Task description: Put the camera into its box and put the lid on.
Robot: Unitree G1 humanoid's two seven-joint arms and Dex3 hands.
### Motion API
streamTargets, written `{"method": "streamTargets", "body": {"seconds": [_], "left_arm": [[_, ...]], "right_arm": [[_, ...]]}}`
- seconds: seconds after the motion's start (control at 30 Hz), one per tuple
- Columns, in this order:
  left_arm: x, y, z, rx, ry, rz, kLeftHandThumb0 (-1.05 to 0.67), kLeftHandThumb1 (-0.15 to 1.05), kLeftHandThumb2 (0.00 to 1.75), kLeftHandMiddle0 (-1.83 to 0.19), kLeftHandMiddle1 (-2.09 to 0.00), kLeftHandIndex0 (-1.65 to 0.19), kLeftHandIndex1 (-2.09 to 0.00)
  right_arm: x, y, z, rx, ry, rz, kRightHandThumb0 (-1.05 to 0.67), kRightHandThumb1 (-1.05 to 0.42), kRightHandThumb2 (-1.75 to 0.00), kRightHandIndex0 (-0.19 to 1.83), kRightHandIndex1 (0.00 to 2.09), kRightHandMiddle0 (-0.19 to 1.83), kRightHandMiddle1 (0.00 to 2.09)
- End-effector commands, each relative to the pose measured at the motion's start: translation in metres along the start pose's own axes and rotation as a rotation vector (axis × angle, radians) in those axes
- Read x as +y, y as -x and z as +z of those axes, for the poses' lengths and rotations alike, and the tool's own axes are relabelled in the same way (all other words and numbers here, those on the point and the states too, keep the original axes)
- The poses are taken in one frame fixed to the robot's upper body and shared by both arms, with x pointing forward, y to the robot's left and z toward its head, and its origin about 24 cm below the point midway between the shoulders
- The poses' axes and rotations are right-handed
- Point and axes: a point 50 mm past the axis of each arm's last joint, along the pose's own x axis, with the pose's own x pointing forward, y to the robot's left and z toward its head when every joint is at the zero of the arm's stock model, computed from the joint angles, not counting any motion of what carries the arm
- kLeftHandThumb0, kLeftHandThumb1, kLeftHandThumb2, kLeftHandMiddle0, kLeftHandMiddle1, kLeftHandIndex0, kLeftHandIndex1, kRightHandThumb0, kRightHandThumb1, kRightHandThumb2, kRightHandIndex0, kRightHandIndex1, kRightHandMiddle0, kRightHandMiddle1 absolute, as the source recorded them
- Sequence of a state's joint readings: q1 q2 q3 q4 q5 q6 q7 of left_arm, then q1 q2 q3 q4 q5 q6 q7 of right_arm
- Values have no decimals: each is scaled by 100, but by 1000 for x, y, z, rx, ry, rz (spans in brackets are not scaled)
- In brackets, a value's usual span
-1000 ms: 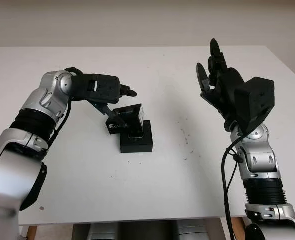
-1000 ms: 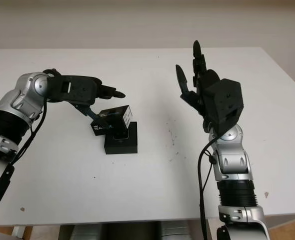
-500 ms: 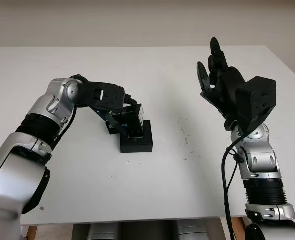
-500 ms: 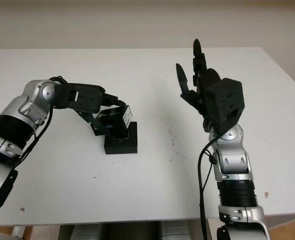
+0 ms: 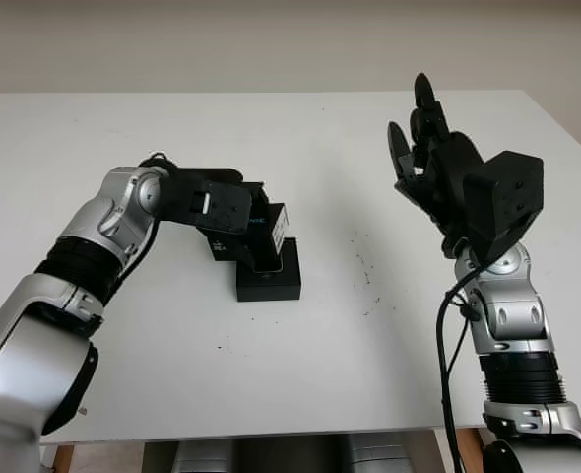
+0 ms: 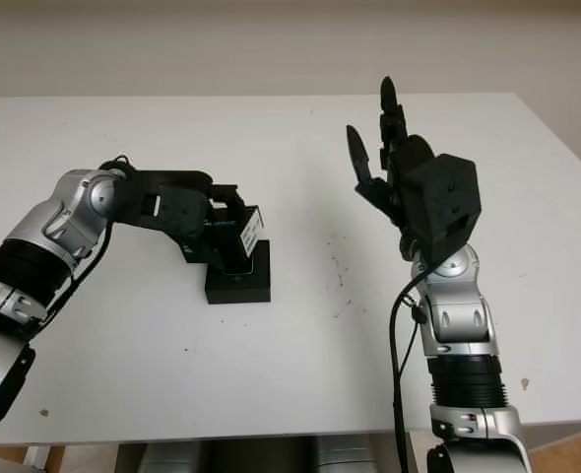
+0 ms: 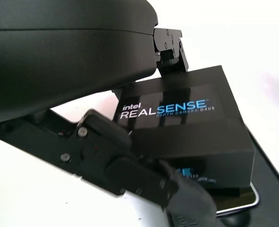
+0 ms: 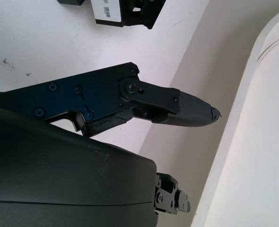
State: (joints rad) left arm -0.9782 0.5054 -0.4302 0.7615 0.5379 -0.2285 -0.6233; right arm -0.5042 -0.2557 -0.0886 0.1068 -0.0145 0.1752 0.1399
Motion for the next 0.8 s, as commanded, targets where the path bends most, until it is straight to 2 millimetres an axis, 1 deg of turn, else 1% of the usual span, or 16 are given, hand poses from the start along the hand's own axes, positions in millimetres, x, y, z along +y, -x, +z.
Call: {"method": "streamTargets", "body": {"seconds": [0.0, 0.03, 0.1, 0.17, 0.37, 0.47, 0.5, 0.57, 0.6, 0.7, 0.73, 0.77], "left_arm": [[0, 0, 3, -27, 13, 22, -43, 105, 40, 1, -184, 7, -175], [0, 0, 3, -37, 23, 28, -42, 105, 42, 1, -186, 7, -177], [0, 0, 5, -52, 53, 37, -39, 105, 45, -2, -201, 4, -199], [1, 0, 6, -57, 85, 46, -38, 105, 46, -6, -208, 1, -207], [2, 2, 18, -66, 139, 85, -34, 105, 47, -15, -209, -8, -209], [3, 5, 26, -46, 161, 106, -32, 105, 43, -45, -209, -22, -209], [3, 6, 28, -24, 163, 104, -32, 105, 43, -49, -209, -23, -209], [5, 8, 34, 40, 150, 97, -33, 105, 43, -42, -209, -16, -207], [6, 10, 36, 59, 146, 99, -33, 105, 42, -40, -209, -16, -207], [5, 13, 40, 102, 141, 115, -29, 105, 39, -59, -209, -37, -209], [5, 14, 41, 116, 134, 119, -28, 105, 38, -57, -209, -39, -209], [5, 14, 42, 132, 126, 121, -27, 105, 37, -51, -209, -35, -209]], "right_arm": [[-1, -1, 4, -24, 3, -6, -66, -105, -62, -18, 5, -19, 4], [-1, 0, 3, -24, 3, -7, -66, -105, -62, -18, 5, -19, 5], [-1, 0, 3, -24, 3, -11, -65, -105, -63, -19, 5, -19, 5], [-1, 0, 3, -22, -1, -12, -66, -105, -63, -18, 5, -18, 5], [2, -1, 3, -17, -4, -17, -65, -105, -62, -18, 5, -19, 5], [3, -1, 3, -26, -4, -19, -65, -105, -62, -18, 5, -18, 5], [3, -2, 3, -29, -2, -20, -65, -105, -62, -17, 6, -18, 5], [4, -2, 3, -30, -6, -21, -66, -105, -62, -17, 6, -18, 5], [4, -2, 2, -34, -6, -21, -67, -105, -62, -17, 6, -18, 6], [5, -2, 2, -38, -7, -21, -67, -105, -61, -17, 6, -17, 6], [5, -2, 2, -39, -8, -20, -67, -105, -61, -17, 6, -17, 6], [5, -2, 1, -39, -8, -19, -68, -105, -61, -17, 6, -18, 6]]}}
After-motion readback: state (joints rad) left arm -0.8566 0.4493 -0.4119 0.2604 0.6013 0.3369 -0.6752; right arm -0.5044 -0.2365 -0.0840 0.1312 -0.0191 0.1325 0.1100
